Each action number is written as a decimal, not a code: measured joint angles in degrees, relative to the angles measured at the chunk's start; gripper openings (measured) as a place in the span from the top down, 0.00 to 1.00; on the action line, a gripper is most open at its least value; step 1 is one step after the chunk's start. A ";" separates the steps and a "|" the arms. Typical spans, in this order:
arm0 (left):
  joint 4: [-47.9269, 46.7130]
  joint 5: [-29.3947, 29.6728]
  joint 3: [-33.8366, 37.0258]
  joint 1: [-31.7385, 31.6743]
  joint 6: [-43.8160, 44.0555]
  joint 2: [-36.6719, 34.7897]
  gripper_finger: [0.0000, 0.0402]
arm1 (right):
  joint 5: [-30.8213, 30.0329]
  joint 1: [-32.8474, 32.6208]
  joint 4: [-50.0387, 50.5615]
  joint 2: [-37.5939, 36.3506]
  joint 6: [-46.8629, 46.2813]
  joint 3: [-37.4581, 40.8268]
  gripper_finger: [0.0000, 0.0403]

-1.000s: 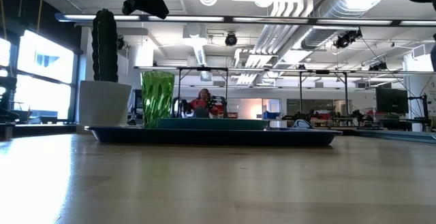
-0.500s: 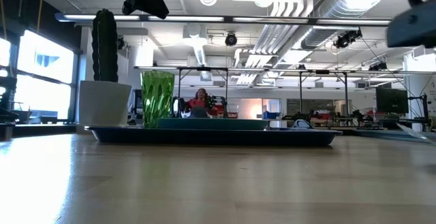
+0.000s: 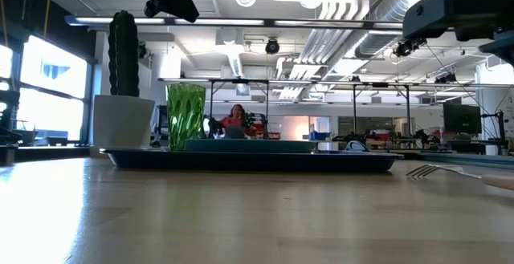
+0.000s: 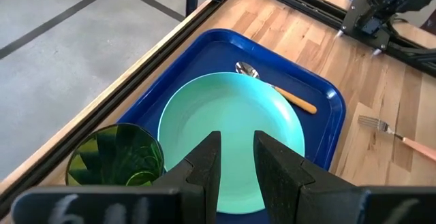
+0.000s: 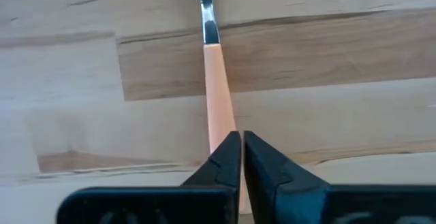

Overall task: Pick and place plate/cup/fork/spoon on tray
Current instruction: Put the light brown fork to the right of the yellow spoon on the blue tray

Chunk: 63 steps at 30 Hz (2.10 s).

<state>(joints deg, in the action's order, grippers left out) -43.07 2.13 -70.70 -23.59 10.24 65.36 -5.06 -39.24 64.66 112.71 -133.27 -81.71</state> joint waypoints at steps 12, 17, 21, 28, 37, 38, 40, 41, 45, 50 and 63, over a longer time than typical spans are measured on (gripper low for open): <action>-0.01 0.00 0.00 -0.02 -2.00 0.00 0.81 | 1.11 3.80 -2.49 0.00 5.90 0.00 0.85; -0.02 0.00 0.00 0.00 -2.44 0.02 0.81 | 1.32 5.73 -2.61 0.00 9.48 0.00 0.73; -0.12 0.00 0.00 0.00 -2.60 0.02 0.81 | 3.02 6.67 -2.62 0.00 11.50 0.00 0.66; -0.17 0.00 0.00 0.00 -2.91 0.02 0.81 | 4.32 7.01 -2.80 0.13 12.30 0.02 0.62; -0.17 0.00 0.00 0.00 -2.96 0.02 0.81 | 7.70 6.71 -4.58 3.12 12.32 0.04 0.62; -0.17 0.00 0.00 0.00 -2.95 0.02 0.81 | 7.80 6.63 -4.48 3.47 12.41 0.04 0.62; -0.17 0.00 0.00 0.00 -2.95 0.02 0.81 | 8.96 6.60 -3.75 4.18 12.57 0.04 0.62; -0.17 0.00 0.00 0.00 -2.95 0.02 0.81 | 9.66 6.59 -3.63 4.60 12.90 0.04 0.62; -0.17 0.00 0.00 0.00 -2.95 0.02 0.81 | 10.19 6.60 -4.46 5.84 13.77 -0.01 0.63; -0.15 0.00 0.00 0.00 -2.95 0.02 0.81 | 10.28 6.62 -4.80 6.08 12.74 -0.09 0.75; -0.15 0.01 0.00 -0.02 -2.93 0.02 0.81 | 10.60 6.60 -3.57 6.18 12.71 -1.04 0.93</action>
<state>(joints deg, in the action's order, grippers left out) -43.22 2.14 -70.70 -23.61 7.31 65.39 5.54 -32.64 61.09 118.89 -120.56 -82.75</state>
